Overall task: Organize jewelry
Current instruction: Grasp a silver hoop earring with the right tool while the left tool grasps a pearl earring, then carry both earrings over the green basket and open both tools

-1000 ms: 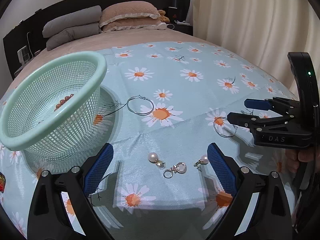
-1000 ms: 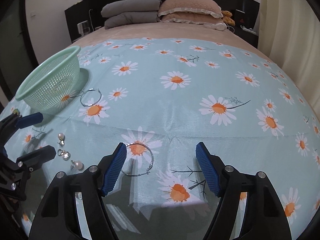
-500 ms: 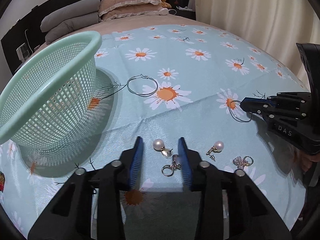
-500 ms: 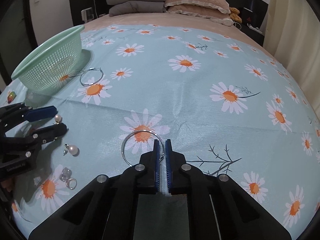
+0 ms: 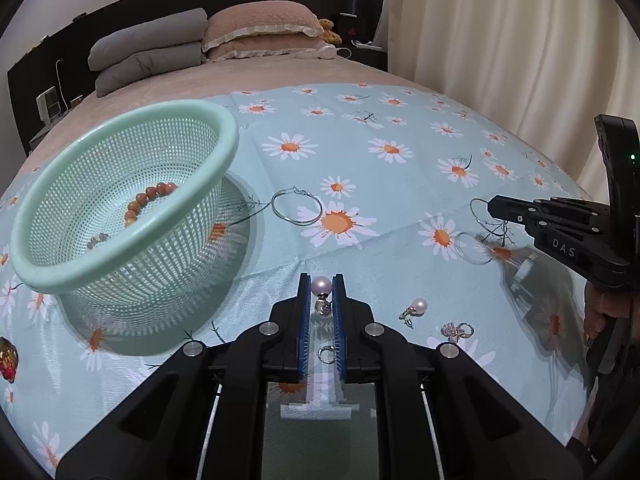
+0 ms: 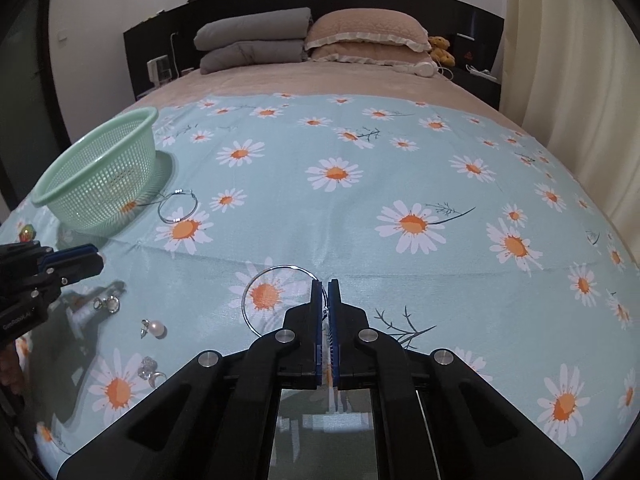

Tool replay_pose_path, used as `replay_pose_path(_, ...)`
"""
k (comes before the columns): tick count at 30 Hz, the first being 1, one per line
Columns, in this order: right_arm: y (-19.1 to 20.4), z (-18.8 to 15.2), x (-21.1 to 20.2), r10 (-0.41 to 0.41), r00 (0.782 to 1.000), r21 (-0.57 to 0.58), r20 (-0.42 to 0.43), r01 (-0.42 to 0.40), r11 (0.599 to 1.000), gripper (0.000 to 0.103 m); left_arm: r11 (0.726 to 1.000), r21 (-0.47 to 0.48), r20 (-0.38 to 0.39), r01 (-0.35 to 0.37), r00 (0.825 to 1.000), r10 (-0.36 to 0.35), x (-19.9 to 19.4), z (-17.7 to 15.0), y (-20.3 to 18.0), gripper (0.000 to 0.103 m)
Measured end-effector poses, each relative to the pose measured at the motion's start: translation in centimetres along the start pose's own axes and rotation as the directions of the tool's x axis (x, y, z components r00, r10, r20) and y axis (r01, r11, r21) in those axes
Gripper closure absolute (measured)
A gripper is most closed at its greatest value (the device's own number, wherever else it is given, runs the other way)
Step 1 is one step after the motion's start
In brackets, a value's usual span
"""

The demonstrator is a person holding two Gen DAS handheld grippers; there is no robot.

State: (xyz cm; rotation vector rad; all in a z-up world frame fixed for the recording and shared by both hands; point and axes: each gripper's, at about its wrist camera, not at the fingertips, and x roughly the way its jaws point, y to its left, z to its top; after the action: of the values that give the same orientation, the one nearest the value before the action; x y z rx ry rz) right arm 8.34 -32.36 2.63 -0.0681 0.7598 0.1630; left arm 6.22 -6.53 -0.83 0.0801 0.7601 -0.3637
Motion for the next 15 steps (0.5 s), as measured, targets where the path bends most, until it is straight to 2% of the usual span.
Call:
replay_pose_path(7,1.2,2.4,-1.6,0.026,0.998,-0.03,0.052,-0.024,0.999,0.1,1.0,-0.005,0.062,-0.03,0.998,0.031,-3.2,1.6,1.2,0.092)
replay_pose_path(15,5.9,6.3,-2.4,0.121,0.985,-0.105,0.121,-0.109,0.988,0.1,0.992,-0.022,0.118,-0.127,0.985,0.129,-6.4,3.3,4.4,0.092)
